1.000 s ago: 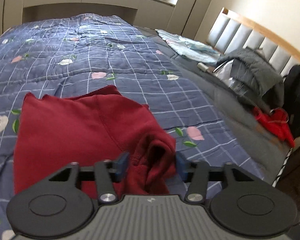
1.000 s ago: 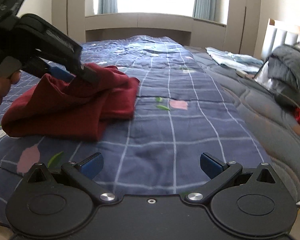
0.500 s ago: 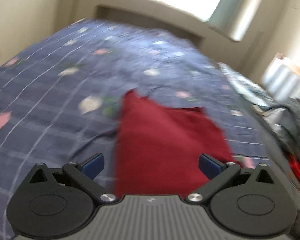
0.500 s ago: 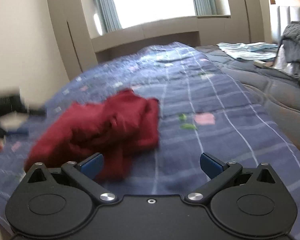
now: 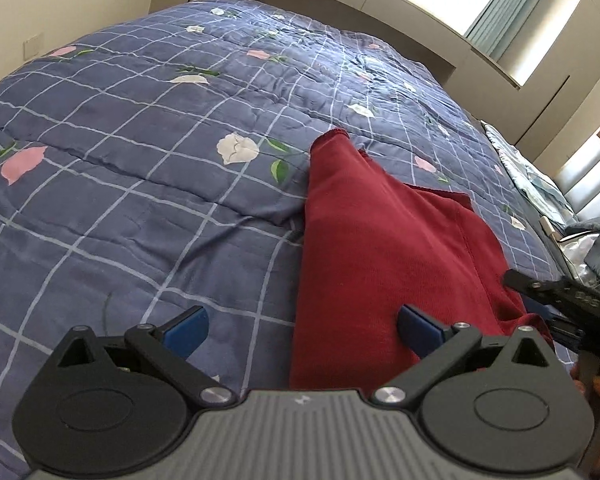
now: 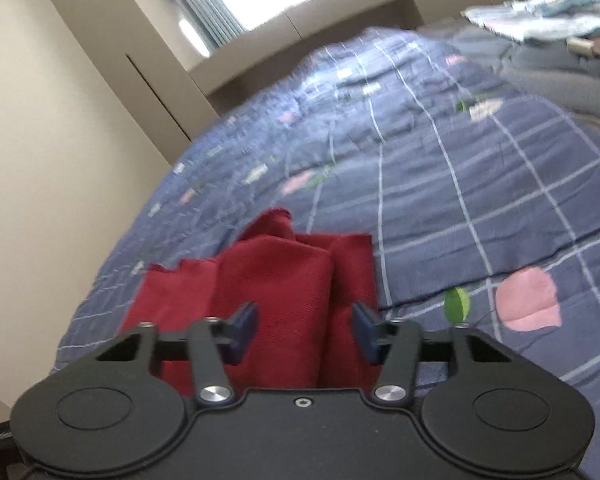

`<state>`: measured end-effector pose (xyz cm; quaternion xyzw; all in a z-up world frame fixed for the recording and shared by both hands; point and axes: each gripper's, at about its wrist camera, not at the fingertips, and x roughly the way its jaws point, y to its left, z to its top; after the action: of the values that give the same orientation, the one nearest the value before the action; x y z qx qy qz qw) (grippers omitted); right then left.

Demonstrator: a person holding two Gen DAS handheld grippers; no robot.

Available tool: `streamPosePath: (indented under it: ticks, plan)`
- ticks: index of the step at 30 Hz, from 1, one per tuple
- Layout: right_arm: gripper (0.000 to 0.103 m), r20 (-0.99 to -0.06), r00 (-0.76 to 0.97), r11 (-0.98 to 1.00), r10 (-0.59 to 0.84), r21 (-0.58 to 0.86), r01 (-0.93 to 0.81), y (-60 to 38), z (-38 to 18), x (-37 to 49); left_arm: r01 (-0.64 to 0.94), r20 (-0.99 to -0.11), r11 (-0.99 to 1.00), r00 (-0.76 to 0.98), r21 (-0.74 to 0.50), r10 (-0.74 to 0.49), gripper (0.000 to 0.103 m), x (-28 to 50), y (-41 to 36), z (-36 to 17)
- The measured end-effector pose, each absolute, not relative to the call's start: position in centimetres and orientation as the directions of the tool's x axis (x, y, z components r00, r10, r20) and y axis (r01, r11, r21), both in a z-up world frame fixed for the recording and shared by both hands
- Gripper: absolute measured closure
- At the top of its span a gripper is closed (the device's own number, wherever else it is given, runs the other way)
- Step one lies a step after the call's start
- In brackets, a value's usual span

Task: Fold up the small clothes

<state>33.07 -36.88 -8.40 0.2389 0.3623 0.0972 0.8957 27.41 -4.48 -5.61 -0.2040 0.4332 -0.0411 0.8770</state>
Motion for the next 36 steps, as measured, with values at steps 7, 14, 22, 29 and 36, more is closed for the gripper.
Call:
streamPosePath:
  ticks: [7,14,22,29,36]
  plan:
    - [0.099,-0.539,0.785,0.903,0.304,0.426,-0.057,-36.0,-6.7,32.9,-0.074,-0.723,0.914,0.638,-0.399,-0.264,0.001,27.5,-5.0,-4.7]
    - [0.099,-0.527,0.816,0.937,0.239,0.346,-0.051,-37.3,-4.5,34.7,-0.023,-0.706,0.931,0.659,-0.364,-0.260,0.001,28.3,-7.0,-4.4]
    - [0.068,-0.626,0.763,0.962,0.161,0.273,0.021,-36.7,-9.0,34.3,-0.056,-0.720,0.919,0.641,-0.389,-0.266,0.001,27.8,-6.7,-6.4]
    - [0.020,-0.557,0.825,0.976,0.100,0.218,0.029,-34.3,-6.3,27.9,-0.071,-0.690,0.917,0.682,-0.392,-0.242,0.001,26.9,-6.3,-4.7]
    - [0.024,-0.583,0.806,0.993,0.106,0.106,-0.054,-29.3,-7.3,21.7,-0.056,-0.706,0.931,0.669,-0.361,-0.234,0.001,24.4,-6.3,-5.5]
